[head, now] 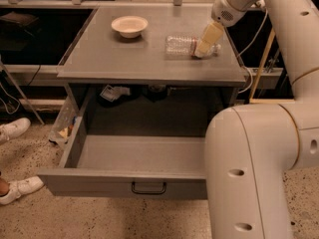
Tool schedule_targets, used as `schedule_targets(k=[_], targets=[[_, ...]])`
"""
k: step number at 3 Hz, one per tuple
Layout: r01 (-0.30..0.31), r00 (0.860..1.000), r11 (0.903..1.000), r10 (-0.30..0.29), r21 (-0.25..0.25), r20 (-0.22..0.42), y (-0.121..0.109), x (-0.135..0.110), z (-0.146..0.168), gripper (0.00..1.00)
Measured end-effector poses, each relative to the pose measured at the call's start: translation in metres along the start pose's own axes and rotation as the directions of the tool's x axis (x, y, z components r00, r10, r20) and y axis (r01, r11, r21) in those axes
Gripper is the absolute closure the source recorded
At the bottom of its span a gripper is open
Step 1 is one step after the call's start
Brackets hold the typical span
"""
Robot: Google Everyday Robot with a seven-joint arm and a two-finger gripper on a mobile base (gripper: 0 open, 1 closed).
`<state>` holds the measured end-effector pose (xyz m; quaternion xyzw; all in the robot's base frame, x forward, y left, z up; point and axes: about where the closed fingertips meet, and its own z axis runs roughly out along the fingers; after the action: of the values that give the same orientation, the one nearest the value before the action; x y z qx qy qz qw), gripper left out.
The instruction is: Place water bottle into top drawer
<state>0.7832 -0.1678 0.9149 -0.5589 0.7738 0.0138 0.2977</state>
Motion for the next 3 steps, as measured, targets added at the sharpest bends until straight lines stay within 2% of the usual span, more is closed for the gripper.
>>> schedule_targets(k=[1,2,3], targets=[[-0.001,0.998,0.9998,0.002,-0.018,0.065,-0.001,-0.004,0.021,0.0],[-0.002,0.983,0.9989,0.011,-0.048,0.182,-0.001,-0.029,0.058,0.0],[-0.002,0.983,0.9988,0.011,-0.048,0.182,-0.001,-0.029,0.058,0.0]])
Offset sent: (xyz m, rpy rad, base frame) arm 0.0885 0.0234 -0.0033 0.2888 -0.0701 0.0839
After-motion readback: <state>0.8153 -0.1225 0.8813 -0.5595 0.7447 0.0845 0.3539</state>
